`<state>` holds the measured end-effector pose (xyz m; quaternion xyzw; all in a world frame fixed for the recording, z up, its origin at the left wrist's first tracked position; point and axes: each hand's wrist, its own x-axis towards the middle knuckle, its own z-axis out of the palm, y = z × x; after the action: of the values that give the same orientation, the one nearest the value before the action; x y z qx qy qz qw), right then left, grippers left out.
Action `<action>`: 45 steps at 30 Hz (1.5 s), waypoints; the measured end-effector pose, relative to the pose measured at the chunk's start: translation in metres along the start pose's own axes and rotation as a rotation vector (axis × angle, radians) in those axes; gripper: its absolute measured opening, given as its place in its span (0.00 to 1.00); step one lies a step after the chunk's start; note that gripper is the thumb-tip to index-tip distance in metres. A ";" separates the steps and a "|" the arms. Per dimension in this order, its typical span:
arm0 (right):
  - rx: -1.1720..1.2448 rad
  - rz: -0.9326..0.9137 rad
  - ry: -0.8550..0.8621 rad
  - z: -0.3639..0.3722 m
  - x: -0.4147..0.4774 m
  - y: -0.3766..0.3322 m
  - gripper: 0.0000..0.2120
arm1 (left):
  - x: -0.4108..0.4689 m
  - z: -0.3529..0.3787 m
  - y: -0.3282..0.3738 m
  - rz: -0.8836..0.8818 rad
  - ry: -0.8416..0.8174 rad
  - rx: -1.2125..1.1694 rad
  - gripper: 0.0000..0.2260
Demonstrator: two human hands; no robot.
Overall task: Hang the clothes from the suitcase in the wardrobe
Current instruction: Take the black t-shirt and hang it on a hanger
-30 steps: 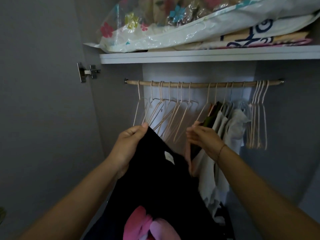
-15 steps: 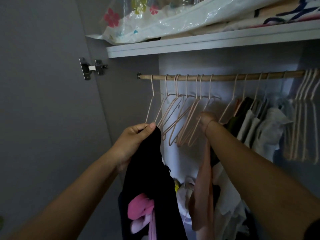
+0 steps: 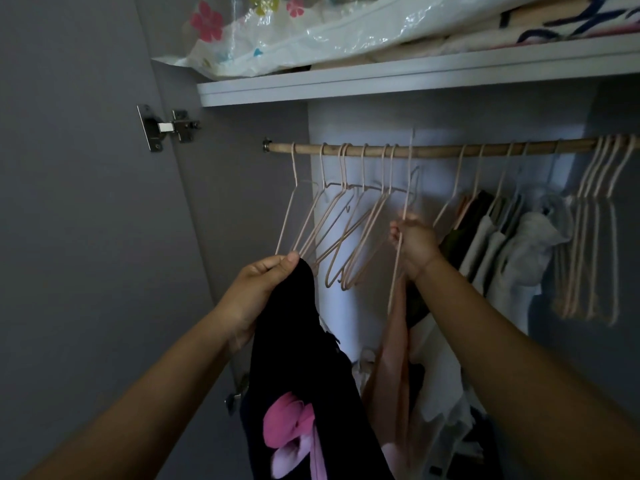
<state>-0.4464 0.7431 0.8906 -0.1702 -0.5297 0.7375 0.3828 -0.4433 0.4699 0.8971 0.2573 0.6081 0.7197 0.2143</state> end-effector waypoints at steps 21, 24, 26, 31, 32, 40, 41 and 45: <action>-0.139 -0.202 0.236 -0.077 -0.224 0.004 0.20 | -0.077 -0.023 -0.010 -0.040 -0.178 0.267 0.08; 0.033 -0.197 0.087 -0.074 -0.230 -0.008 0.22 | -0.086 -0.025 -0.008 -0.002 -0.284 0.395 0.08; 0.267 -0.115 -0.025 -0.069 -0.232 -0.019 0.26 | -0.091 -0.026 -0.005 0.018 -0.347 0.458 0.09; 0.497 0.000 -0.227 -0.068 -0.230 -0.036 0.24 | -0.096 -0.035 -0.003 0.015 -0.429 0.495 0.12; 0.500 0.003 -0.249 -0.069 -0.228 -0.037 0.24 | -0.097 -0.038 -0.003 0.016 -0.432 0.496 0.11; 0.586 -0.016 -0.416 -0.052 -0.224 -0.048 0.22 | -0.097 -0.051 -0.009 0.001 -0.454 0.461 0.12; 0.588 -0.011 -0.442 -0.044 -0.224 -0.043 0.21 | -0.096 -0.051 -0.010 -0.001 -0.454 0.456 0.12; 0.453 0.137 -0.462 -0.014 -0.229 0.005 0.24 | -0.091 -0.051 -0.013 -0.011 -0.440 0.376 0.12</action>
<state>-0.2904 0.5810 0.8455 0.0559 -0.4126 0.8796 0.2300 -0.4052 0.3763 0.8679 0.4392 0.6711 0.5202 0.2934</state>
